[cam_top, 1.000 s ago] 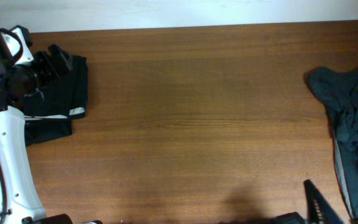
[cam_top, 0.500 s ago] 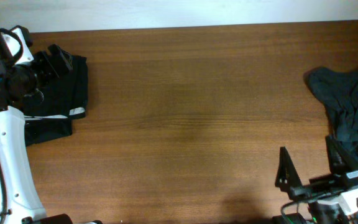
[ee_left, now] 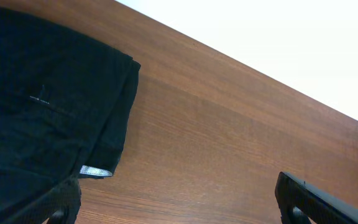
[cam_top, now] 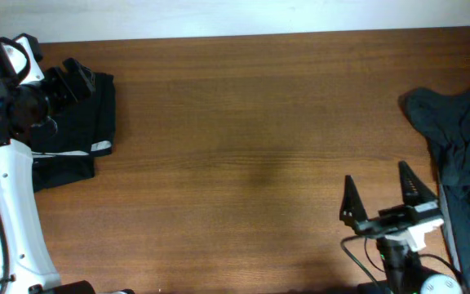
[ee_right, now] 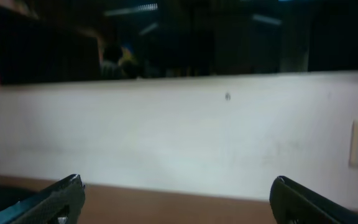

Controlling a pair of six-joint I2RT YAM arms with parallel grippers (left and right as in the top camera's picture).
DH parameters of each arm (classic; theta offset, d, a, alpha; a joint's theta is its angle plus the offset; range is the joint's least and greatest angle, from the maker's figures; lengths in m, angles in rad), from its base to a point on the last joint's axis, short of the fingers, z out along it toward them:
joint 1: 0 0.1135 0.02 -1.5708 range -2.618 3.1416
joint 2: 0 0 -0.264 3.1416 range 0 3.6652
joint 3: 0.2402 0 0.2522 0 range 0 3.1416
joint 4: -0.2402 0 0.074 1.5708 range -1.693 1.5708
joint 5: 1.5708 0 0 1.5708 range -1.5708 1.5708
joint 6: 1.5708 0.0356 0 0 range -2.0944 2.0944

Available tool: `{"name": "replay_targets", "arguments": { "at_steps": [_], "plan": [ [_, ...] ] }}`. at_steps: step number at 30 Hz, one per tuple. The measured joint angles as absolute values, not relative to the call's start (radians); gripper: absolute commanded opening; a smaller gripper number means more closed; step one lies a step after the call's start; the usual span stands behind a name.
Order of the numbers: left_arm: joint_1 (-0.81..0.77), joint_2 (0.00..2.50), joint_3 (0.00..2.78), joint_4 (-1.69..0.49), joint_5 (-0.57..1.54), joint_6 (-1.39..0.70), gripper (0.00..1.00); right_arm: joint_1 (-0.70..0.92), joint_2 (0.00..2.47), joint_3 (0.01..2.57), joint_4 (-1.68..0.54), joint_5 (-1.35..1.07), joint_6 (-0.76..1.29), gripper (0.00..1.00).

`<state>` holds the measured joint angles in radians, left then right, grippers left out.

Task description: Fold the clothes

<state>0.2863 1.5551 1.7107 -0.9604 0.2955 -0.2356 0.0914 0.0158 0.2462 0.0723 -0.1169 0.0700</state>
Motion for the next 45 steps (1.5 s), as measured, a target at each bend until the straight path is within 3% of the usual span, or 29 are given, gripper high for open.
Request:
{"name": "replay_targets", "arguments": {
  "at_steps": [12,31,45],
  "plan": [
    [0.286,1.555,1.711,-0.960,0.295,-0.236,0.99,0.091,0.016,0.026,0.189,-0.117,0.070,0.99],
    [0.286,1.555,1.711,-0.960,0.295,-0.236,0.99,0.091,0.015,0.010,-0.057,-0.093,0.067,0.99],
    [0.286,1.555,1.711,-0.961,0.295,-0.236,0.99,0.091,0.016,0.010,-0.064,-0.089,0.067,0.99]
  ]
}}
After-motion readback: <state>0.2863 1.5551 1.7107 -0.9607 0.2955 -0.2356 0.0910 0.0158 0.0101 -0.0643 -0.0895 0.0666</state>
